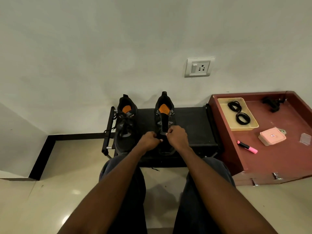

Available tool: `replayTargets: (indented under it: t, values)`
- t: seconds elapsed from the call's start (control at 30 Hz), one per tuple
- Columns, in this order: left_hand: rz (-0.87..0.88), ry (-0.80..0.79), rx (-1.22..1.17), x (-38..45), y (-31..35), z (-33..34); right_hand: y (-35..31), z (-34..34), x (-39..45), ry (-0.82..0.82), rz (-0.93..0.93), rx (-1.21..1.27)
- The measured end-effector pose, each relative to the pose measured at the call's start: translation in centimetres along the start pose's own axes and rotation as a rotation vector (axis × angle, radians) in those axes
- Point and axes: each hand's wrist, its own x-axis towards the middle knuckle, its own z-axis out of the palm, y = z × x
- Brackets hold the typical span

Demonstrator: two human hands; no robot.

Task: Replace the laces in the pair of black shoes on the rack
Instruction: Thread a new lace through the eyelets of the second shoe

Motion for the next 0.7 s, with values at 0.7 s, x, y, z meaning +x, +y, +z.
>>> replayTargets:
  t: [0.7]
  values:
    - [0.390,-0.140,-0.795,-1.5,1.1,-2.7,-2.0,-5.9,-1.9,-0.650,0.016,1.014]
